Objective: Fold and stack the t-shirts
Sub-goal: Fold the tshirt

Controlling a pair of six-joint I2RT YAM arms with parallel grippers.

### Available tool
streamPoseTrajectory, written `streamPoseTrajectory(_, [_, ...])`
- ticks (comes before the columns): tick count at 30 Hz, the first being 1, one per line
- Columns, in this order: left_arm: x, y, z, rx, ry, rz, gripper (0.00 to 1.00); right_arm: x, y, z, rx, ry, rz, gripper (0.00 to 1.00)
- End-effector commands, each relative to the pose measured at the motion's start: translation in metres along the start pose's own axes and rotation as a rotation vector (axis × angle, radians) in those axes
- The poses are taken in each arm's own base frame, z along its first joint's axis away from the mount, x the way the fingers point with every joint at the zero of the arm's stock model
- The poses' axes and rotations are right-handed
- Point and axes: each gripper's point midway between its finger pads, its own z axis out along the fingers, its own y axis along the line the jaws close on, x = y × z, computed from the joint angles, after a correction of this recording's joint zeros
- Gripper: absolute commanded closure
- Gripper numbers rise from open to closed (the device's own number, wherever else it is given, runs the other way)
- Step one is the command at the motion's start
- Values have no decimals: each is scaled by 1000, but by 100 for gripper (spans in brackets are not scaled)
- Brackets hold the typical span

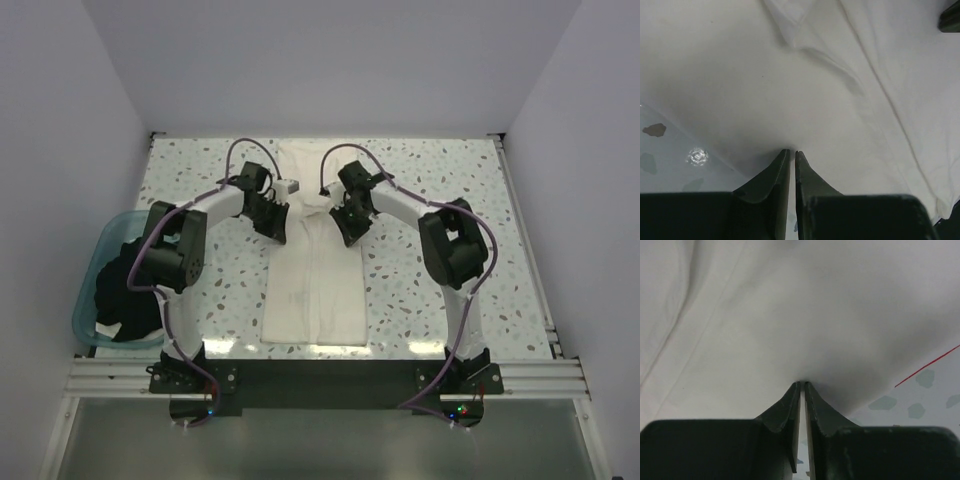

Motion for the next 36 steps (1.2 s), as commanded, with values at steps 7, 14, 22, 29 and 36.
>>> streamPoseTrajectory(7, [-3,22,19,-29,4,-49,88,-13,-37,22,139,7,4,92])
streamPoseTrajectory(14, [-16,45,29,-36,1,-93,88,-19,-62,35,189,12,36,94])
streamPoseTrajectory(22, [-30,55,28,-55,-23,-89,85,-34,-60,35,138,-21,41,91])
streamPoseTrajectory(29, [-86,32,-32,-27,-204,86,62,-86,-20,-36,-11,-226,-47,63])
streamPoseTrajectory(36, [-125,-55,-194,-114,-637,548,0,-112,20,-189,31,-571,-384,29])
